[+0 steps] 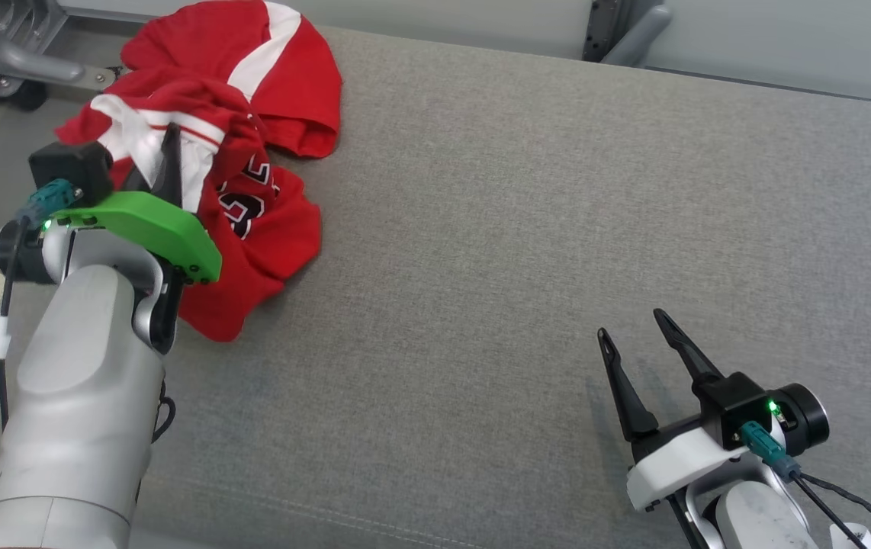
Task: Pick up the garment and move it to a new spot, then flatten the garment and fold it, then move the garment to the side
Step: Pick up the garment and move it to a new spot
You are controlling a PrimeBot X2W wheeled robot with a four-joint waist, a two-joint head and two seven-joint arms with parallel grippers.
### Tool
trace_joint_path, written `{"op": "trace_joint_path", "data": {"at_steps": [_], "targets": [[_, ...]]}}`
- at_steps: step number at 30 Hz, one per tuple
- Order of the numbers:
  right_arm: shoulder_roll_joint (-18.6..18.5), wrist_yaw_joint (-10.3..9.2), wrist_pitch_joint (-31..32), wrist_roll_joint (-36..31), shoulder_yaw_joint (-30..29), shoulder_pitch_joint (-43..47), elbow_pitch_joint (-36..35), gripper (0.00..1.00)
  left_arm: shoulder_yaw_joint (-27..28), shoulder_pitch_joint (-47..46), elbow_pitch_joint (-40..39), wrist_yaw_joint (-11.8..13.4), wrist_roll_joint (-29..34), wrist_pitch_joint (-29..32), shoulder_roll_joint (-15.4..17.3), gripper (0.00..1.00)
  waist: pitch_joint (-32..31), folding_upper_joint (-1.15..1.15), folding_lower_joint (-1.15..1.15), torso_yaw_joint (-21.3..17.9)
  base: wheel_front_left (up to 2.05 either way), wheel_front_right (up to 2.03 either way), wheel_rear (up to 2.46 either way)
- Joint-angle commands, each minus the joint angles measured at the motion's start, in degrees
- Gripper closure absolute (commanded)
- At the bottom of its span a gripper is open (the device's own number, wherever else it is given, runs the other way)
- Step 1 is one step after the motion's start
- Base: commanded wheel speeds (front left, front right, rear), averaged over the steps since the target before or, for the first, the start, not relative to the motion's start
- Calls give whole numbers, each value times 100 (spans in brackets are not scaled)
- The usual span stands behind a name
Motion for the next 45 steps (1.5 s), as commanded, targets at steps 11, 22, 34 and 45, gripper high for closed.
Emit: {"op": "trace_joint_path", "data": {"at_steps": [11, 22, 34, 45], "targets": [[-6, -5, -18, 546, 142, 48, -113, 0, -1057, 200, -2517, -15, -154, 1028, -36, 100, -186, 0, 0, -1491, 0, 0, 0], [-2, -5, -18, 871, 201, 87, -218, 0, -1858, 8, -3876, 43, -186, 1928, -409, 100, -76, 0, 0, -2743, 0, 0, 0], [4, -4, -18, 1139, 217, -74, -347, 0, -2380, 127, -2327, 29, -510, 1759, -619, 100, 395, 0, 0, -3374, 0, 0, 0], [-8, -5, -18, 1010, 162, -101, -337, 0, -2961, 443, -927, -17, -1107, 1144, -703, 100, 412, 0, 0, -3138, 0, 0, 0]]}}
